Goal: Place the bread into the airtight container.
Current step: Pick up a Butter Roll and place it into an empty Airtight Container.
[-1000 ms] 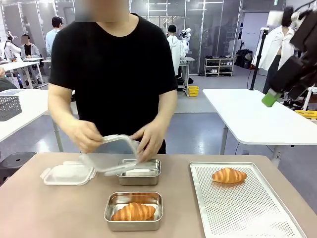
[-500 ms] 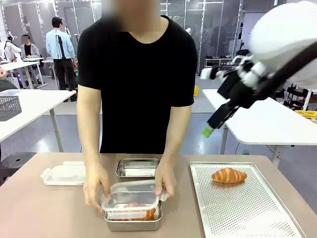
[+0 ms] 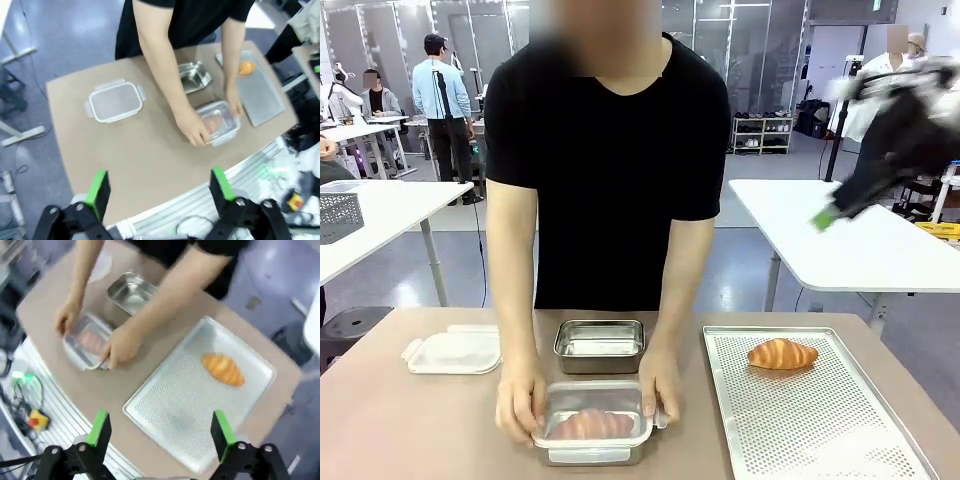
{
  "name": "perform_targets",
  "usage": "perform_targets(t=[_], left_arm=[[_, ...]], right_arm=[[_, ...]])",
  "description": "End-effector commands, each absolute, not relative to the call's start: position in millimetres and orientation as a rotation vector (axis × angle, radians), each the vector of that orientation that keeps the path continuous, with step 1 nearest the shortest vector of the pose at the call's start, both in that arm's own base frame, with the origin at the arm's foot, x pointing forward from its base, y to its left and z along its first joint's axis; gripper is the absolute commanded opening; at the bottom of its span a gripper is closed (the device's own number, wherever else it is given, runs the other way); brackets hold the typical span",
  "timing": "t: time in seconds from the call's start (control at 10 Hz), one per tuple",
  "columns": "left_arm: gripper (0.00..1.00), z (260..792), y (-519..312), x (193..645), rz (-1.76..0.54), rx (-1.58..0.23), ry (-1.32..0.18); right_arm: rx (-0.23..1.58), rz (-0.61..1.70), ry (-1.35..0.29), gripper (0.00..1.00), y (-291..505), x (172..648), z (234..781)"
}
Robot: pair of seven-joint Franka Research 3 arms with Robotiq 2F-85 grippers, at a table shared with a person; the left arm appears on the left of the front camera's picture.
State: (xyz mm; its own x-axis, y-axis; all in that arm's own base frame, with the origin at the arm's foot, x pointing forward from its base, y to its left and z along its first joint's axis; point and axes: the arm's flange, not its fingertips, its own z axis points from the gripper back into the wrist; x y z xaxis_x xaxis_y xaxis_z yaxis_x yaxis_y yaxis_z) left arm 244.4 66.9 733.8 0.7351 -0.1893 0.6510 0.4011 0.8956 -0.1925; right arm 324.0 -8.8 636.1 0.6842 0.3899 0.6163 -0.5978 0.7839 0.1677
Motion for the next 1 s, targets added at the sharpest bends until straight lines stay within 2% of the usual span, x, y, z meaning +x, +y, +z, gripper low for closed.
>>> perform_targets(t=[0.0,0.2,0.4,0.5,0.6,0.9], left_arm=[[1.0,735.8,66.7,244.4,-0.343,-0.329,-0.672],[1.0,735.8,66.7,244.4,-0.343,-0.329,-0.672],[1.0,735.8,66.7,244.4,-0.343,-0.329,-0.672],[1.0,735.8,66.7,244.4,-0.343,-0.329,-0.672],[1.0,735.8,66.7,244.4,-0.343,-0.329,-0.672],[1.0,735.8,66.7,244.4,-0.343,-0.329,-0.672]], right_arm=[[0.617,0.366,-0.75,1.0,-123.8,229.4,584.1],[0.791,0.202,-0.764,1.0,-172.9,222.7,505.9],[0.843,0.108,-0.785,1.0,-184.2,221.8,461.2],[0.858,0.074,-0.811,1.0,-187.7,220.4,450.8],[0.839,0.114,-0.773,1.0,-207.4,206.8,483.8],[0.839,0.114,-0.773,1.0,-207.4,206.8,483.8]])
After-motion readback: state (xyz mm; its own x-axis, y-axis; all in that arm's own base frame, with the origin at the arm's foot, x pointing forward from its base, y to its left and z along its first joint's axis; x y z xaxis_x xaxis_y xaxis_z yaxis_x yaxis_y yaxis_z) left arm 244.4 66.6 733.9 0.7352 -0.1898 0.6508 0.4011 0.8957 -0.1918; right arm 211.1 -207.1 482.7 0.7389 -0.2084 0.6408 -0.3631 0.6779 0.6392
